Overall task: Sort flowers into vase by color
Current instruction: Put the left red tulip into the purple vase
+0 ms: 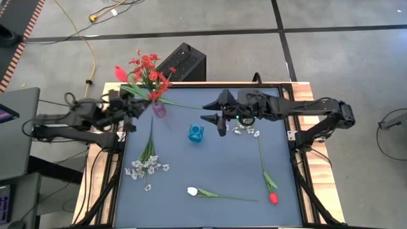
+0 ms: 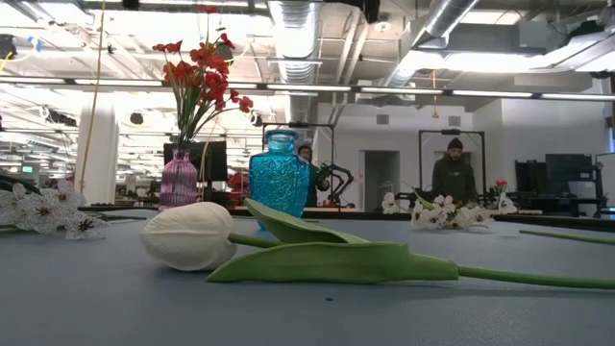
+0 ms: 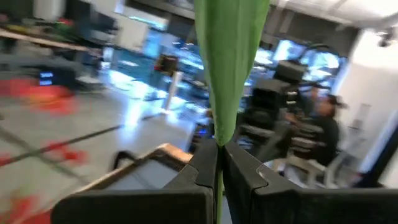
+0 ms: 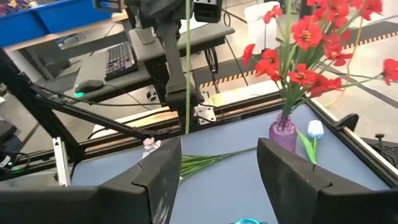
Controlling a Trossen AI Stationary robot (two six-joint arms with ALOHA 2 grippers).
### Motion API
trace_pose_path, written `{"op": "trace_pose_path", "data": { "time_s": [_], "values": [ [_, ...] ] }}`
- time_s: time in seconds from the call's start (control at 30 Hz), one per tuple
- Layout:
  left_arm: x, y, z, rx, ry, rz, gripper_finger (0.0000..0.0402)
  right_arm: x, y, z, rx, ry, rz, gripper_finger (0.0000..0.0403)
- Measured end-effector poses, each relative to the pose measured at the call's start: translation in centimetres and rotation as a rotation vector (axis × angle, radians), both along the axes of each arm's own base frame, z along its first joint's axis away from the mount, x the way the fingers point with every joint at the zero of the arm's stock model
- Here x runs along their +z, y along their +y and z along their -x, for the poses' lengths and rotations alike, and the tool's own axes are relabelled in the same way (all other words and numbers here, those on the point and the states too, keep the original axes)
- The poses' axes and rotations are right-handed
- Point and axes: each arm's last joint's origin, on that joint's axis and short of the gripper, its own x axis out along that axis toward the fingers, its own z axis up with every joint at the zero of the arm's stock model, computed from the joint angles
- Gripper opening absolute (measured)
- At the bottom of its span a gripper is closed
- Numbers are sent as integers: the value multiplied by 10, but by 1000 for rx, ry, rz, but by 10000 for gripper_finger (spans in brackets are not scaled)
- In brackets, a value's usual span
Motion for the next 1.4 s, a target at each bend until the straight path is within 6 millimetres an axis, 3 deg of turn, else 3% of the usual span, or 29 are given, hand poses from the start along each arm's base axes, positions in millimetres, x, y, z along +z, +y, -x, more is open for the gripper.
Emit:
{"op": "trace_pose_path", "data": {
  "time_s": [0.17, 0.37, 0.63, 0.87, 1.1, 1.4],
  "values": [
    [-3, 5, 30, 142, -1, 51, 0, 0, -3, 0, -8, 1, 0, 238],
    [-19, 11, 39, 409, 148, 67, 0, -1, -3, 0, -7, 3, 4, 238],
    [-35, 14, 24, 627, 268, -1, 0, -1, -3, 0, -2, 9, 24, 238],
    [-59, 14, 4, 645, 309, -111, 0, -1, -3, 0, -2, 10, 24, 238],
    [-81, 22, -3, 718, 284, -165, 0, -1, -3, 0, -2, 11, 24, 238],
    [-86, 36, -4, 732, 285, -181, 0, -1, -2, 0, 1, 11, 24, 238]
  ]
}}
